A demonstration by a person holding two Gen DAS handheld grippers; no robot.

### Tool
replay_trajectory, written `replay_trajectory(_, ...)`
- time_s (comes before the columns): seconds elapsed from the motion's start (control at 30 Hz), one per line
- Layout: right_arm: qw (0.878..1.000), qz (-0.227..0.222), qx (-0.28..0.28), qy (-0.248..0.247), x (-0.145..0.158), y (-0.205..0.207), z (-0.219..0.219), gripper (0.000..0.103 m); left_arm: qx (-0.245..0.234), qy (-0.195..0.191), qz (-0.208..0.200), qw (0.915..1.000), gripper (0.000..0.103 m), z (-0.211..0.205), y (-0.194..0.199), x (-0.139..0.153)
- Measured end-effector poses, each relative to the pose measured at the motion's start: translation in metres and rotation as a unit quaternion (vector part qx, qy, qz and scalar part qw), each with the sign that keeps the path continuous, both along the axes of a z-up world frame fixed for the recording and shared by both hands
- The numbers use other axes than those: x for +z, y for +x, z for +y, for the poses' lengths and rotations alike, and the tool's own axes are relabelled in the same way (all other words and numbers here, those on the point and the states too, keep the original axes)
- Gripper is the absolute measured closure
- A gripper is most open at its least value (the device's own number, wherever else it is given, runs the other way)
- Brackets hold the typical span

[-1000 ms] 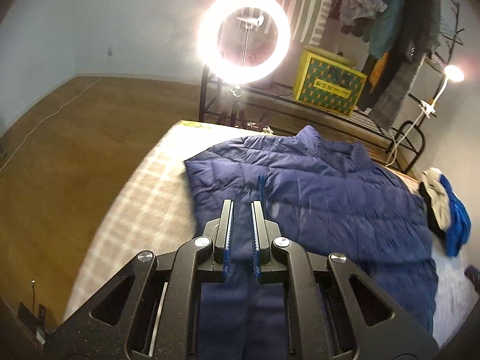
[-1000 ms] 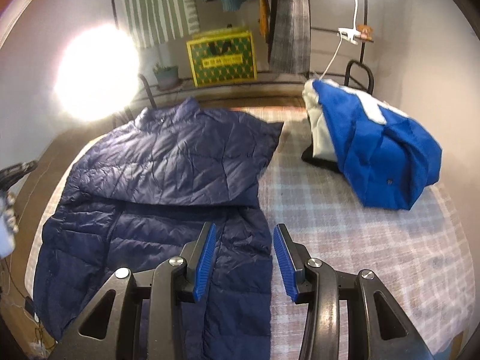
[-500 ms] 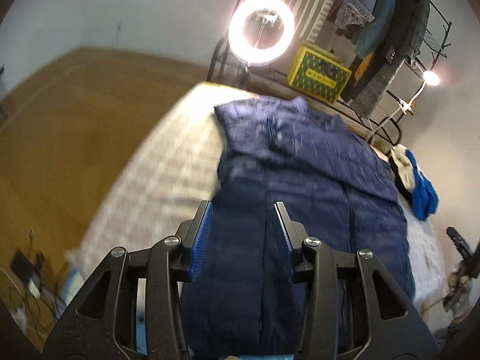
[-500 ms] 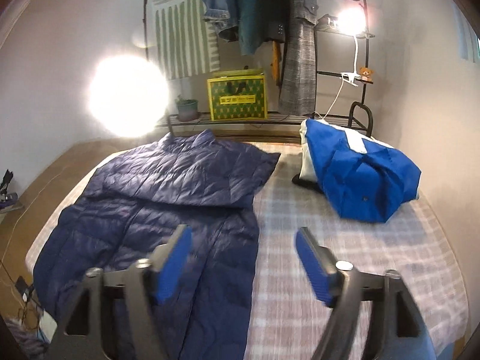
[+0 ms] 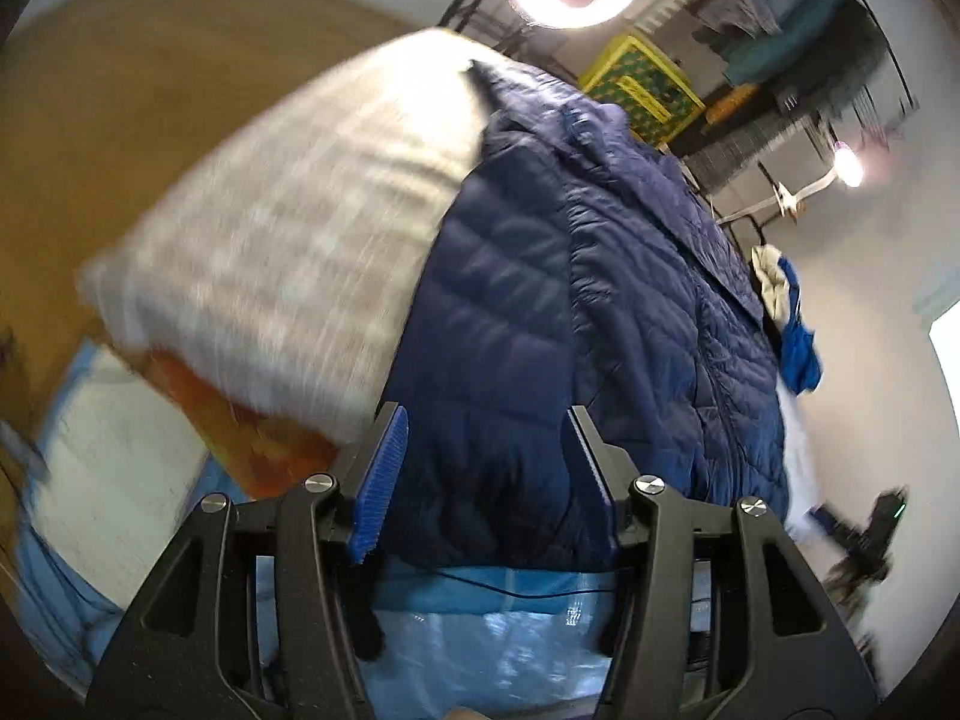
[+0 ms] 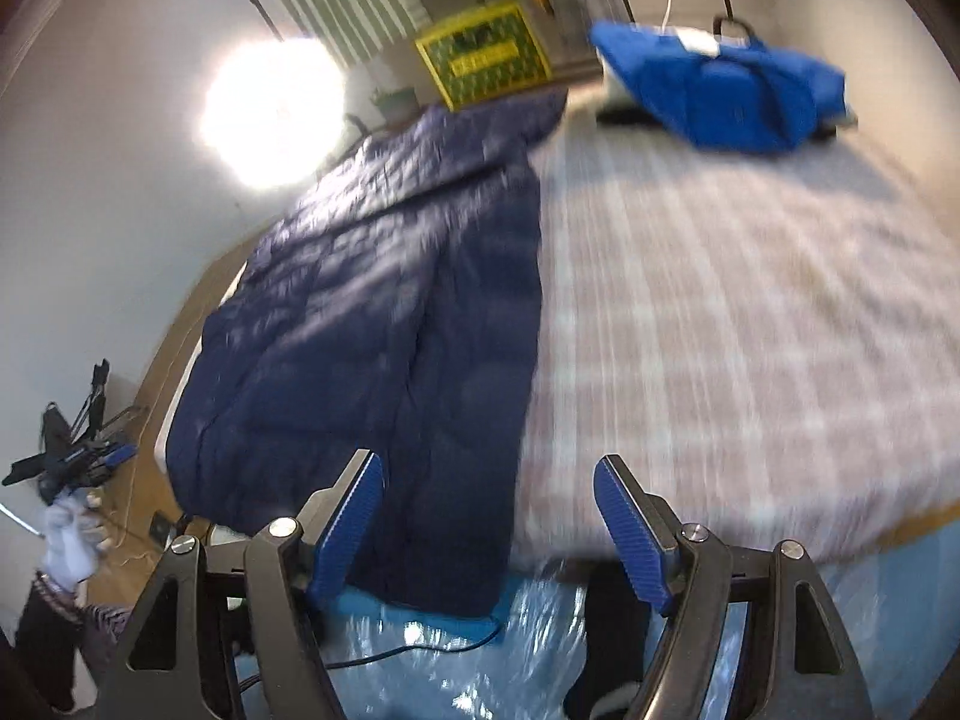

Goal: Fold large clothes
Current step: 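Grasp the jacket hem with both grippers and lift it toward the collar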

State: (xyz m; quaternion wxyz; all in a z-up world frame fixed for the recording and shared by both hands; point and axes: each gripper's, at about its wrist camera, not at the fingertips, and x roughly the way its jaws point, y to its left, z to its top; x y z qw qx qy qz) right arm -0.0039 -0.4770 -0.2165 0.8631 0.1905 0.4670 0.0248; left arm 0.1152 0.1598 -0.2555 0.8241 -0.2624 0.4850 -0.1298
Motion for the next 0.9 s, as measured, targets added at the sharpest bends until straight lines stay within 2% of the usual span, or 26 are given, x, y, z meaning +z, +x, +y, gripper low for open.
replay_trajectory(0.07, 1.000, 0.008, 0.004, 0.002, -0.008, -0.008, 0.001, 0.026, 0.010, -0.028, 0.017, 0.9994, 0.047, 0.008, -0.002, -0.017)
replay_trajectory(0.17, 1.000, 0.014, 0.008, 0.022, -0.020, -0.015, 0.001, 0.026, 0.018, -0.047, 0.026, 0.9984, 0.047, 0.014, -0.002, -0.036)
replay_trajectory(0.3, 0.999, 0.026, 0.020, 0.041, -0.038, -0.016, 0.001, 0.026, 0.015, -0.092, 0.035, 0.9950, 0.038, 0.016, 0.003, -0.055)
replay_trajectory(0.47, 0.997, 0.041, 0.033, 0.063, -0.055, -0.006, 0.008, 0.025, 0.003, -0.092, 0.039, 0.9950, 0.038, 0.009, 0.008, -0.073)
replay_trajectory(0.53, 0.996, 0.037, 0.048, 0.069, -0.057, -0.001, 0.013, 0.019, -0.012, -0.104, 0.040, 0.9937, 0.038, 0.001, 0.012, -0.079)
replay_trajectory(0.63, 0.994, 0.041, 0.055, 0.079, -0.066, 0.004, 0.018, 0.014, -0.026, -0.099, 0.040, 0.9939, 0.037, -0.010, 0.014, -0.086)
replay_trajectory(0.77, 0.992, 0.054, 0.059, 0.098, -0.086, 0.009, 0.020, 0.015, -0.045, -0.107, 0.043, 0.9923, 0.035, -0.017, 0.012, -0.094)
replay_trajectory(0.9, 0.987, 0.046, 0.070, 0.140, -0.097, 0.012, 0.023, 0.018, -0.064, -0.112, 0.051, 0.9903, 0.035, -0.023, 0.008, -0.097)
